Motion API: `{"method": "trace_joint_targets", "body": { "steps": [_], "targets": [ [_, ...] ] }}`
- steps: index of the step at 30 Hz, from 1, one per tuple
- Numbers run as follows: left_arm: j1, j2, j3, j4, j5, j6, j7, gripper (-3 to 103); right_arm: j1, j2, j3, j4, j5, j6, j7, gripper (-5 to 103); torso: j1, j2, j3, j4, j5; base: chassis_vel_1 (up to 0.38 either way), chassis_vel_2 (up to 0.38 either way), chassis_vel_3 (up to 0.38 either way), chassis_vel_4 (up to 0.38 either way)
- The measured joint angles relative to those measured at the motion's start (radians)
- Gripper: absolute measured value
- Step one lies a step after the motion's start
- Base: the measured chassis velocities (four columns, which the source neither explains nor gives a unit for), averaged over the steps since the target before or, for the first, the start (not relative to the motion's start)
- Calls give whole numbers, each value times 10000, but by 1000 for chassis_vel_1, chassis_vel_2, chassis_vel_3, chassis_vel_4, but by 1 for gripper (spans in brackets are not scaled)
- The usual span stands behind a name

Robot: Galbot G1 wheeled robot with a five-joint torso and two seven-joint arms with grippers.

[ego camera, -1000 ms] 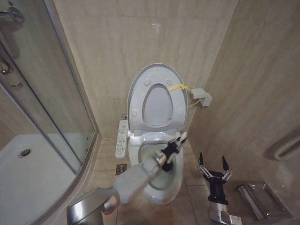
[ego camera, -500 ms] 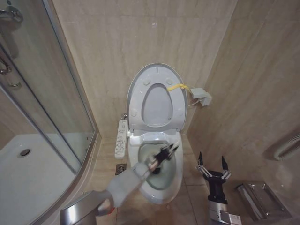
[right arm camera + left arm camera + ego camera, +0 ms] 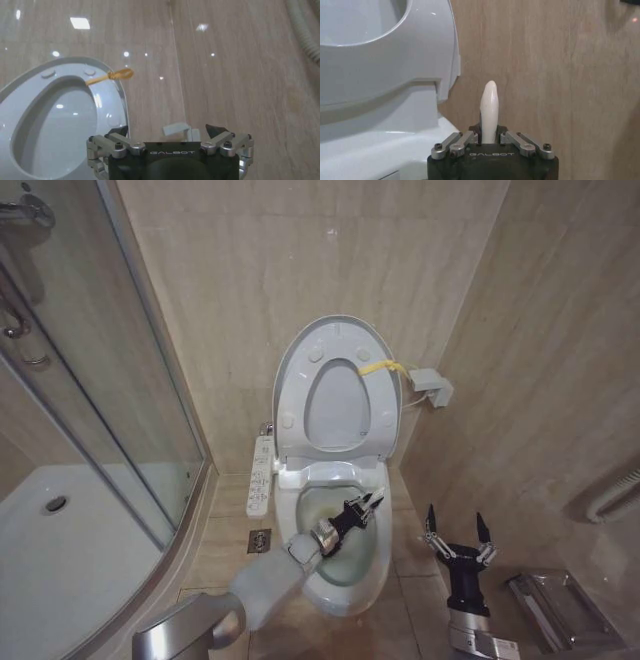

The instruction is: Open the toilet lid, clean the toilet bowl with a toilet brush, close the toilet lid, and flush.

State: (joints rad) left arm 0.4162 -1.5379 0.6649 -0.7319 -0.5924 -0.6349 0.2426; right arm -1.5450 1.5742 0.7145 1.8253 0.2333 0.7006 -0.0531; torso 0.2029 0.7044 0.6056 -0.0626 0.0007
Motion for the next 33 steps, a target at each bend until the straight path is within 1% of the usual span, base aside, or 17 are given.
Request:
{"method": "trace_joint_targets", "body": {
  "steps": [1,3,5,7,9,11,14,17,19,22,24,25,26,28,30,32,33],
  "targets": [
    [0,0,0,0,0,0,0,19,0,0,0,0,0,0,0,100,0,0,0,0,0,0,0,0,0],
    [-21,-58,-15,-1035,-222,88,-146,19,52,43,-3,-46,10,-9,0,100,-1,2,-3,-21,-14,0,0,0,0],
    [-33,-101,-17,-1075,-216,81,-151,19,59,72,-22,-56,5,-10,-4,100,-1,2,-3,-27,-15,0,0,0,0],
    [-29,-135,40,-292,34,37,-98,19,59,115,-60,-74,-21,-10,-3,100,-1,1,-2,-23,-8,0,0,0,0],
    [14,-105,-28,484,229,-70,0,19,54,114,-72,-66,-36,-10,-6,100,0,1,-1,-6,-4,0,0,0,0],
    [26,-58,-116,469,202,-84,11,19,56,99,-75,-64,-37,-10,-8,100,-1,2,-3,-10,-11,0,0,0,0],
    [14,28,-135,-378,18,-49,-82,19,102,93,-58,-104,-37,-13,-8,100,2,-1,2,-2,1,0,0,0,0],
    [-102,-2,-106,-1500,-223,47,-200,19,137,154,-71,-161,-97,-22,-8,100,-1,3,-4,-26,-15,0,0,0,0],
    [-105,8,-15,-1401,-228,57,-179,19,136,173,-83,-164,-136,-23,-8,100,-2,3,-4,-27,-8,0,0,0,0],
    [-60,-16,135,320,149,-61,18,19,110,200,-122,-81,-204,-44,-9,100,0,1,-1,-10,-4,0,0,0,0],
    [-40,-18,52,529,212,-114,30,19,102,195,-128,-42,-208,-60,-11,100,0,2,-2,-3,-6,0,0,0,0],
    [-51,-4,35,457,198,-114,-16,19,106,179,-120,-20,-204,-72,-10,100,-2,3,-5,-17,-14,0,0,0,0],
    [-66,19,83,162,146,-107,-89,19,112,163,-98,-21,-198,-88,-7,100,0,1,-2,-5,-7,0,0,0,0],
    [-85,22,138,-302,78,-78,-177,19,128,157,-85,-23,-197,-99,-6,100,4,-2,3,0,4,0,0,0,0],
    [-94,-24,275,-1310,-97,27,-396,19,128,179,-76,-13,-197,-112,-4,100,-1,2,-4,-23,-17,0,0,0,0],
    [-36,-40,360,-1375,-85,30,-427,19,121,201,-97,2,-206,-113,-5,100,-2,3,-5,-30,-15,0,0,0,0],
    [13,-44,391,-1136,-1,-6,-407,19,110,211,-113,9,-225,-112,-6,100,-1,2,-3,-23,-7,0,0,0,0]
  ]
}}
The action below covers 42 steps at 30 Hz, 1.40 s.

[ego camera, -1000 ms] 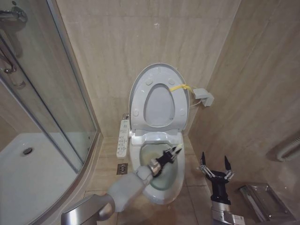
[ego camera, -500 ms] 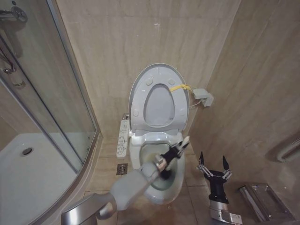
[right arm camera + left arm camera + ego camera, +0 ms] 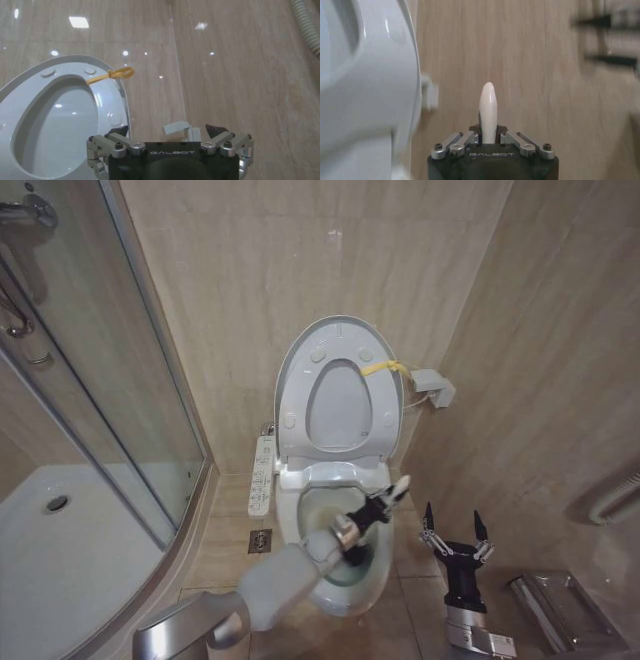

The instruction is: Open the toilet lid, clean the toilet bowl with a toilet brush, close the toilet lid, and flush.

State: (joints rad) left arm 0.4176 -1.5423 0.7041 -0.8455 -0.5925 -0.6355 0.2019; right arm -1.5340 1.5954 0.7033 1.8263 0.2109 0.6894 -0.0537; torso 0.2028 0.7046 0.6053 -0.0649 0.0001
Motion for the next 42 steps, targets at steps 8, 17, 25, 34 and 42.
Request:
{"method": "trace_joint_targets", "body": {
  "steps": [8,17,25,34,42],
  "targets": [
    [105,251,-158,18,384,-238,-174,19,-69,-92,50,7,41,36,-1,100,3,-3,4,15,4,0,0,0,0],
    [-52,192,-706,989,430,-221,-384,19,-120,-104,6,6,15,101,-13,100,1,-2,3,23,3,0,0,0,0],
    [-44,38,-528,1583,370,-236,-458,19,-130,76,-83,64,-94,115,-34,100,3,-3,5,21,5,0,0,0,0],
    [102,-262,-387,1038,550,-318,-566,19,-187,124,-69,136,-186,129,-37,100,1,0,0,-3,-2,0,0,0,0],
    [550,-233,-701,103,562,-335,-761,19,-287,132,-10,178,-197,158,-39,100,1,0,0,2,-9,0,0,0,0]
  ]
}}
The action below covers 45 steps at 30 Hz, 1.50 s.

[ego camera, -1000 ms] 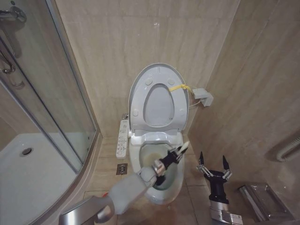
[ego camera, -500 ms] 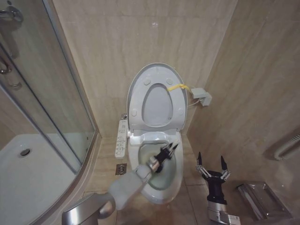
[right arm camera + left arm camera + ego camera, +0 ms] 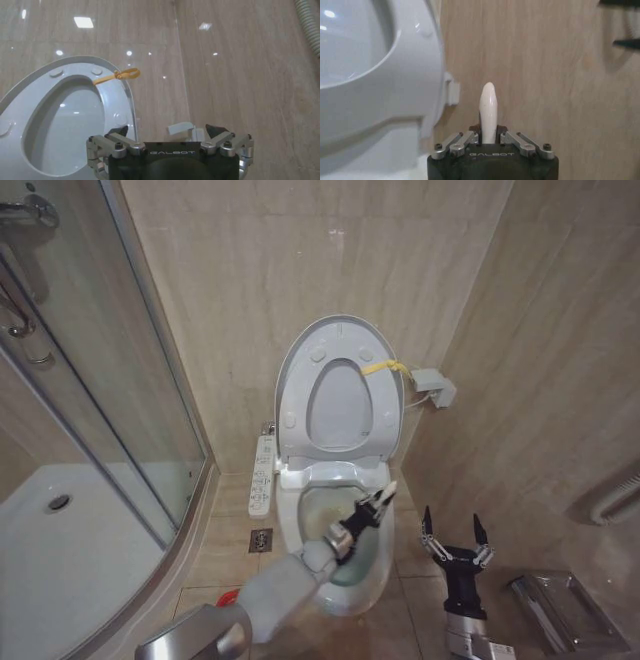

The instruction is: Open the toilet lid, clean the toilet bowl with a toilet brush, close the toilet lid, and flush.

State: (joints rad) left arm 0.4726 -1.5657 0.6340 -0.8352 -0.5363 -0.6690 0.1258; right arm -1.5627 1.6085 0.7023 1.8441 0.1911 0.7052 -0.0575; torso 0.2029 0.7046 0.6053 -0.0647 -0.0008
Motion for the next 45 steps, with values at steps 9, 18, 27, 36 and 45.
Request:
{"method": "trace_joint_targets", "body": {
  "steps": [9,18,27,36,45],
  "targets": [
    [50,174,-413,144,55,147,20,19,-22,1,22,66,-41,6,-1,100,4,-4,6,13,12,0,0,0,0],
    [169,1355,-138,-1043,-256,1080,-852,19,-100,-1,-48,90,-105,13,0,100,0,-1,2,11,3,0,0,0,0],
    [-1031,3453,101,-5702,-1583,2740,-2056,19,206,-5,-197,-114,-80,-19,3,100,1,-1,1,1,5,0,0,0,0],
    [-559,4826,-930,-7307,-2460,2406,-1576,19,638,-198,-438,-580,32,-140,9,100,2,-1,2,9,5,0,0,0,0],
    [707,4511,-1966,-7769,-2669,1801,-1109,19,909,-497,-668,-940,291,-219,9,100,1,-1,2,3,7,0,0,0,0]
  ]
}}
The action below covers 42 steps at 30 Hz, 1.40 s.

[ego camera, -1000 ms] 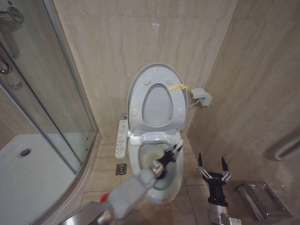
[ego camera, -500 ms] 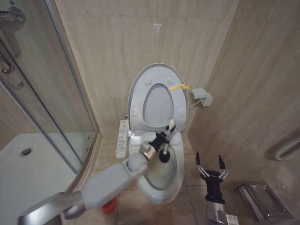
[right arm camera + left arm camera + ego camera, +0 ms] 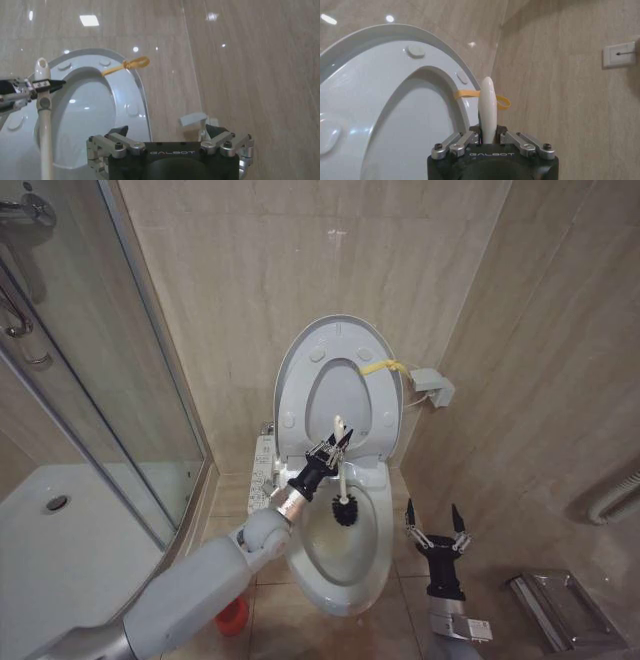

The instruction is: Open the toilet lid, clean the toilet bowl with a toilet brush, close the toilet lid, and flush.

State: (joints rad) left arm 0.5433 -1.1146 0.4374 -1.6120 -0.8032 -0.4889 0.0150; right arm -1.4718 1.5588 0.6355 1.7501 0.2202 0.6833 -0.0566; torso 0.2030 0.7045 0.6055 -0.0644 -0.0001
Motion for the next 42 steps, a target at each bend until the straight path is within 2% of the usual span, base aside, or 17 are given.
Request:
{"method": "trace_joint_targets", "body": {
  "steps": [2,8,13,17,18,21,22,25,26,30,31,33,34,36,39,41,42],
  "targets": [
    [96,-51,-76,0,111,-1,-35,19,15,-44,-32,-47,32,3,-1,100,0,0,0,1,0,0,0,0,0],
    [1162,1,-806,-1340,1500,1106,-1778,19,431,-490,-375,-545,283,16,0,100,-1,0,0,3,0,0,0,0,0],
    [1624,535,-1345,-2131,2127,1208,-1795,19,708,-648,-591,-872,361,7,0,100,-1,0,0,3,1,0,0,0,0],
    [2822,1861,-2616,-3359,2298,1258,-1657,19,790,-844,-778,-982,475,32,-7,100,-1,1,-1,7,-2,0,0,0,0],
    [2822,1861,-2616,-3359,2298,1258,-1657,19,790,-844,-778,-982,475,32,-7,100,-1,1,-1,7,-2,0,0,0,0],
    [4054,2727,-3827,-4104,2188,1173,-1313,19,909,-909,-906,-1019,508,48,-23,100,-1,0,-1,4,-1,0,0,0,0],
    [4054,2727,-3827,-4104,2188,1173,-1313,19,909,-909,-906,-1019,508,48,-23,100,-1,0,-1,4,-1,0,0,0,0],
    [5883,3061,-5626,-5072,2329,1170,-1354,19,1029,-917,-1061,-1077,509,65,-41,100,-1,1,-1,4,-4,0,0,0,0],
    [5883,3061,-5626,-5072,2329,1170,-1354,19,1029,-917,-1061,-1077,509,65,-41,100,-1,1,-1,4,-4,0,0,0,0],
    [8256,2312,-8488,-5953,3632,1669,-2566,19,1095,-881,-1317,-1049,464,66,-49,100,-2,1,-2,3,-2,0,0,0,0],
    [8256,2312,-8488,-5953,3632,1669,-2566,19,1095,-881,-1317,-1049,464,66,-49,100,-2,1,-2,3,-2,0,0,0,0],
    [9261,1444,-9690,-6211,4674,2172,-3463,19,1102,-843,-1447,-963,408,67,-57,100,-2,2,-2,2,-2,0,0,0,0],
    [9261,1444,-9690,-6211,4674,2172,-3463,19,1102,-843,-1447,-963,408,67,-57,100,-2,2,-2,2,-2,0,0,0,0],
    [9926,658,-10346,-6265,5245,2357,-3861,19,1137,-814,-1546,-932,364,67,-61,100,-2,2,-2,8,-2,0,0,0,0],
    [10258,-81,-10651,-6123,5574,2125,-3933,19,1177,-750,-1619,-926,325,69,-64,100,-3,2,-2,5,1,0,0,0,0],
    [10346,-724,-10679,-5289,5861,1082,-3675,19,1227,-646,-1696,-929,269,71,-67,100,-2,2,-1,3,0,0,0,0,0],
    [10346,-724,-10679,-5289,5861,1082,-3675,19,1227,-646,-1696,-929,269,71,-67,100,-2,2,-1,3,0,0,0,0,0]
  ]
}}
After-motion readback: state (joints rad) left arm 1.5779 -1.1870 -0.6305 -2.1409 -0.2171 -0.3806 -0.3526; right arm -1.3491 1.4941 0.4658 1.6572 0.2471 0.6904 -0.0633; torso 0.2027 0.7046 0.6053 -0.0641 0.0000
